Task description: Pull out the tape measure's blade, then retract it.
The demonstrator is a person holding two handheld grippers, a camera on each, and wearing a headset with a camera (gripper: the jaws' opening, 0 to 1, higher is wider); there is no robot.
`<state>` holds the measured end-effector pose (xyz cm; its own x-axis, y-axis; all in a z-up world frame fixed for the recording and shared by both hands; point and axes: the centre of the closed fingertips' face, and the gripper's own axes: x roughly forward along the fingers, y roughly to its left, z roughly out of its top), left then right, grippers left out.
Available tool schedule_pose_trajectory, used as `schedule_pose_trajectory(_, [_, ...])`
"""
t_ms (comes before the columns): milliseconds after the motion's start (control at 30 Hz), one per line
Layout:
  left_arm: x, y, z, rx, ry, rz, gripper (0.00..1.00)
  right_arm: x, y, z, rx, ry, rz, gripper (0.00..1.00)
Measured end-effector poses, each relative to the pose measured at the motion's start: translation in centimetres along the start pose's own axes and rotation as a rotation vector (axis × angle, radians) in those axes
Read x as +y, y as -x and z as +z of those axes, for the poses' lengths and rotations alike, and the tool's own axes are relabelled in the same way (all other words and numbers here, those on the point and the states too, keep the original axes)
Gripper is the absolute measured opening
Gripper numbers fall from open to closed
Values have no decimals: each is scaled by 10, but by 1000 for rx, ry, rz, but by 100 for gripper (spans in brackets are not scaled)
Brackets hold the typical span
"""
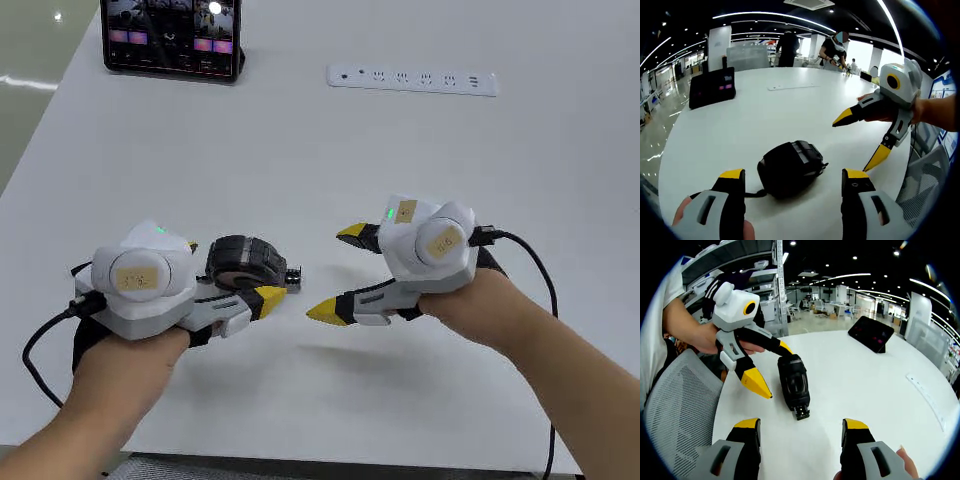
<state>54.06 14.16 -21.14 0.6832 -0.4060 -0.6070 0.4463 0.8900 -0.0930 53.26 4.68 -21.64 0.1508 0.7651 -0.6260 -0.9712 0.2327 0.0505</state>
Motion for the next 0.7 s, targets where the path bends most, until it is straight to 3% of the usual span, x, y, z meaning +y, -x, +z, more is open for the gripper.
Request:
schedule_pose_trajectory(200, [-1,8,-1,11,-64,-12,80,2,13,-7,-3,-20,-21,70])
schedule_pose_trajectory(467, [-4,16,2,-3,-98,-47,88,3,28,-12,-15,-41,-47,76])
schedule_pose_trajectory(700, [0,24,-3,5,-113,-70,92,5,41,-19,-18,-52,-66,81])
